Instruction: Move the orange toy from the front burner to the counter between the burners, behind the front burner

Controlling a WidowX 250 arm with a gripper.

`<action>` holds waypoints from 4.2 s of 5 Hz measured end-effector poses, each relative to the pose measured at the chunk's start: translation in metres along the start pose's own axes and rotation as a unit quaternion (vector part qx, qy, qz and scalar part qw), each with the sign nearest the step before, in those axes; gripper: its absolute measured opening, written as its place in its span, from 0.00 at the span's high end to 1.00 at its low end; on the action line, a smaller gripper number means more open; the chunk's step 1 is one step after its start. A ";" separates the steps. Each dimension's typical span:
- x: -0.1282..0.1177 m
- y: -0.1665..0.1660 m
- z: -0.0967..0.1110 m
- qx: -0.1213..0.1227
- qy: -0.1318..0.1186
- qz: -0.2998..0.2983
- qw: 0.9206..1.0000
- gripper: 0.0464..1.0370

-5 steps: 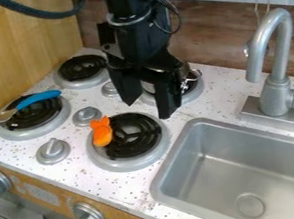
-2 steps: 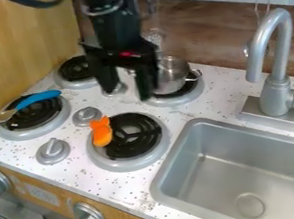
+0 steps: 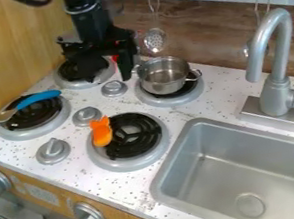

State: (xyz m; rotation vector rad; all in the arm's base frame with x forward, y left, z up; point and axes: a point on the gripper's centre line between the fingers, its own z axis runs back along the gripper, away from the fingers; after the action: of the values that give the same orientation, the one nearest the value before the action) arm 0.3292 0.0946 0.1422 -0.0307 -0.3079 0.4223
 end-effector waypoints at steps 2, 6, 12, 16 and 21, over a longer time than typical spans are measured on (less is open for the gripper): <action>-0.004 0.027 -0.023 0.052 -0.021 0.087 0.995 0.03; -0.024 0.043 -0.071 0.093 0.052 0.104 0.989 0.03; -0.039 0.045 -0.105 0.034 0.112 0.065 0.991 0.54; 0.068 0.010 -0.040 0.037 0.001 0.009 0.999 0.54; 0.067 0.022 -0.105 0.058 0.042 -0.009 0.997 0.54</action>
State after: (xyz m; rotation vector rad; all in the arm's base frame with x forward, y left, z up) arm 0.4105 0.1456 0.0597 0.0668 -0.1996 0.4193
